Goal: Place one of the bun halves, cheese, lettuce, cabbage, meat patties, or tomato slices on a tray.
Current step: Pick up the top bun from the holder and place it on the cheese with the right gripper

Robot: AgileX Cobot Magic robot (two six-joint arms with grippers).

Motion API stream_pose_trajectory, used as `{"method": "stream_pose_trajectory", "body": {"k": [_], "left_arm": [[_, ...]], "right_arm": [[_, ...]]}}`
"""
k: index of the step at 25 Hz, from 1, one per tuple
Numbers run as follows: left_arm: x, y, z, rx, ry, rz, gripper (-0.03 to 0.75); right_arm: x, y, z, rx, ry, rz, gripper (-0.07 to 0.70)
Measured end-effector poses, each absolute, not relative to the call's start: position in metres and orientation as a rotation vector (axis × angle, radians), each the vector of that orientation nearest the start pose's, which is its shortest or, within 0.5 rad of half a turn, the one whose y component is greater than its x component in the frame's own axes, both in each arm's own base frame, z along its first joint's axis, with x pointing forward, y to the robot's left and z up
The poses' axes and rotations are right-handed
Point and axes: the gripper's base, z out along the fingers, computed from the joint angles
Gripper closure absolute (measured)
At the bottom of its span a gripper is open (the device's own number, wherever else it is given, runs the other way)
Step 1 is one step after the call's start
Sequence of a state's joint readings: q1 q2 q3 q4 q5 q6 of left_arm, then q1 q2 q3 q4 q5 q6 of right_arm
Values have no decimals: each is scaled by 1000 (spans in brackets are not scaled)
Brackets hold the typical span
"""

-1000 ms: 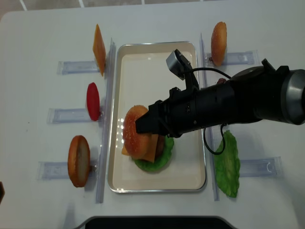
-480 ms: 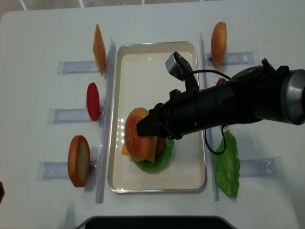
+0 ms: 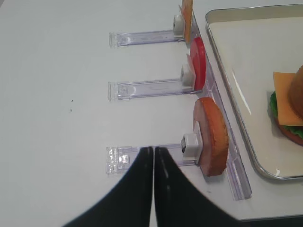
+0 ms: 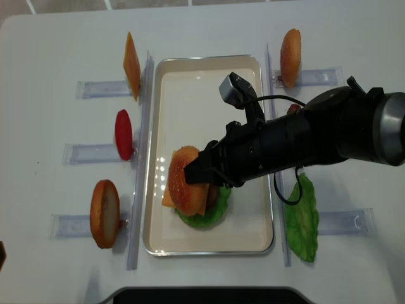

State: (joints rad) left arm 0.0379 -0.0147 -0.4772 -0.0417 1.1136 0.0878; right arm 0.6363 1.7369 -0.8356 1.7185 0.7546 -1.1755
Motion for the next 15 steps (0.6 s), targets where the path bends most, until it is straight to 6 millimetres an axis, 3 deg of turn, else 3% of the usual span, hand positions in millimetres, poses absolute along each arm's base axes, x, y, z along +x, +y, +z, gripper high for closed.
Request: {"method": "stream_pose_trajectory", "body": {"k": [10, 15], "left_arm": [[-7, -4, 267, 56, 2104, 25, 716], [-7, -4, 267, 56, 2104, 25, 716]], "right_arm": [[227, 242, 185, -514, 2412, 1405, 330], [227, 242, 184, -533, 2403, 1391, 214]]}}
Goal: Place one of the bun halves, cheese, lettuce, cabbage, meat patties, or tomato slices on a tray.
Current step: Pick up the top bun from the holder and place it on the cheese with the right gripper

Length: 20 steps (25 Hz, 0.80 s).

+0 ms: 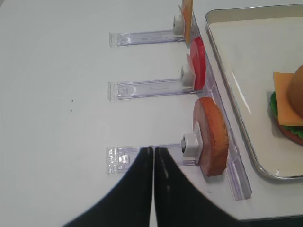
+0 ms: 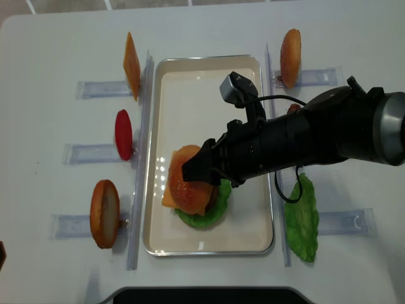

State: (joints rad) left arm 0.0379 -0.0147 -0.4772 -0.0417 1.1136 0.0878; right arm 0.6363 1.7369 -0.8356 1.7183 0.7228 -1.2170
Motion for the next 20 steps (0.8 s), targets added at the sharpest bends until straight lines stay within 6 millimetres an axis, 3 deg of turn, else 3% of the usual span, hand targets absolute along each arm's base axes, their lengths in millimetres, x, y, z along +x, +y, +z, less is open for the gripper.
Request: {"method": "stream_pose_trajectory", "body": {"k": [8, 20], "left_arm": [[-7, -4, 267, 56, 2104, 25, 716], [-7, -4, 267, 56, 2104, 25, 716]], "right_arm": [[227, 239, 185, -607, 2387, 1304, 162], [229, 220, 219, -699, 2263, 991, 162]]}}
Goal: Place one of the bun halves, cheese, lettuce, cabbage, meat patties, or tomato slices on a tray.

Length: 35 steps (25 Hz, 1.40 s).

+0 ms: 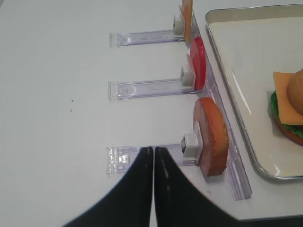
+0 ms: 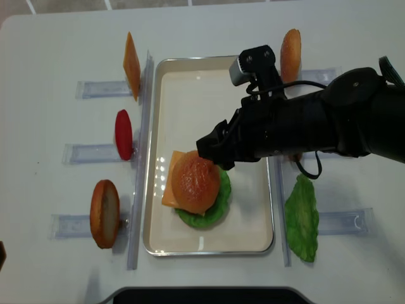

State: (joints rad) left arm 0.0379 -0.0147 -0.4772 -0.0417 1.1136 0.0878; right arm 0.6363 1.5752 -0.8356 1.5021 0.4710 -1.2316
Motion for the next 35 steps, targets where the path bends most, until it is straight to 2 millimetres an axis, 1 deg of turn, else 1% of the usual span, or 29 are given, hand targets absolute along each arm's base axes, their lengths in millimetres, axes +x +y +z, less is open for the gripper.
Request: {"method": "stream_pose_trajectory", "body": {"k": [2, 5, 8, 12, 16, 18, 20, 21, 24, 28, 30, 33, 35], "left_arm": [[-7, -4, 267, 56, 2104, 25, 716], [-7, -4, 267, 56, 2104, 25, 716], [-7, -4, 267, 56, 2104, 25, 716], [-7, -4, 267, 56, 2104, 25, 716], [-7, -4, 267, 56, 2104, 25, 716], [-7, -4, 267, 56, 2104, 25, 716], [-7, -4, 267, 56, 2104, 25, 716], [-7, -4, 267, 56, 2104, 25, 716], [-7, -4, 267, 56, 2104, 25, 716], [-7, -4, 267, 56, 2104, 25, 716], [-7, -4, 267, 56, 2104, 25, 716], [-7, -4, 267, 56, 2104, 25, 716], [-7, -4, 267, 56, 2104, 25, 716]], "right_arm": [[227, 216, 224, -745, 2247, 930, 162], [226, 204, 234, -811, 2275, 866, 165], [236, 176, 245, -804, 2383, 755, 172], [254, 121, 260, -736, 2618, 510, 188], [266, 54, 272, -552, 2847, 199, 198], [268, 23, 282, -389, 2898, 94, 201], [266, 3, 290, -261, 2897, 53, 211], [265, -4, 294, -215, 2888, 44, 216], [259, -10, 301, -173, 2873, 34, 227], [255, -9, 307, -165, 2857, 54, 243], [250, -8, 312, -147, 2848, 55, 258], [233, -8, 330, -110, 2785, 46, 281], [215, -7, 345, -98, 2706, 30, 287]]}}
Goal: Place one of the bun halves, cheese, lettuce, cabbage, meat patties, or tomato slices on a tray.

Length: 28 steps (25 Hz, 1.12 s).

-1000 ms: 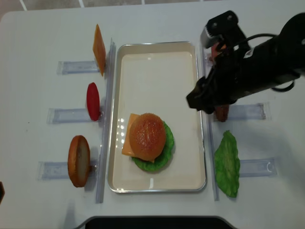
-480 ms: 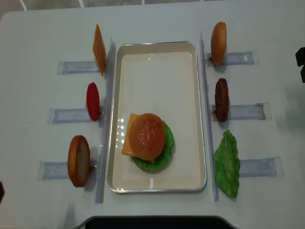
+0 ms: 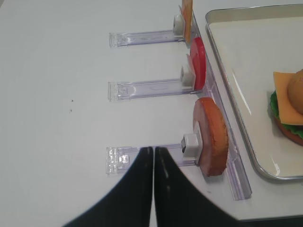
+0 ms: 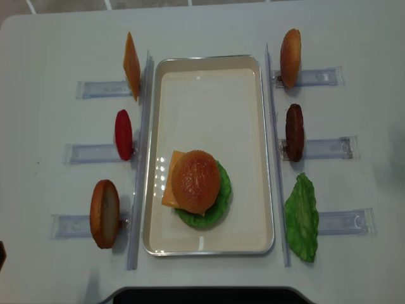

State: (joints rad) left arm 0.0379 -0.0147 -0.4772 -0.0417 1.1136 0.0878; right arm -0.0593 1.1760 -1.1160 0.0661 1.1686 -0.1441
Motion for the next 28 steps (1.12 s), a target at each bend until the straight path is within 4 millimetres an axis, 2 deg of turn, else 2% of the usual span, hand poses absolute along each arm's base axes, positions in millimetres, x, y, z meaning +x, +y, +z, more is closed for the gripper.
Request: {"method": "stream_pose_trajectory", "body": {"k": [3, 7, 10, 14, 19, 24, 28], "left_arm": [[-7, -4, 267, 56, 2104, 25, 716], [-7, -4, 267, 56, 2104, 25, 716], [-7, -4, 267, 53, 2104, 23, 716], [-7, -4, 267, 53, 2104, 23, 716], [-7, -4, 267, 53, 2104, 23, 716], [-7, -4, 267, 52, 2104, 23, 716], [-7, -4, 267, 52, 2104, 23, 716]], "right_arm": [[182, -7, 357, -76, 2603, -6, 291], [133, -7, 358, -36, 2489, -55, 293], [96, -11, 354, 19, 2408, -122, 293], [60, -13, 337, 94, 2370, -166, 294], [29, -12, 308, 160, 2362, -154, 320], [15, -12, 279, 178, 2321, -145, 323], [5, -11, 278, 174, 2229, -137, 323]]}}
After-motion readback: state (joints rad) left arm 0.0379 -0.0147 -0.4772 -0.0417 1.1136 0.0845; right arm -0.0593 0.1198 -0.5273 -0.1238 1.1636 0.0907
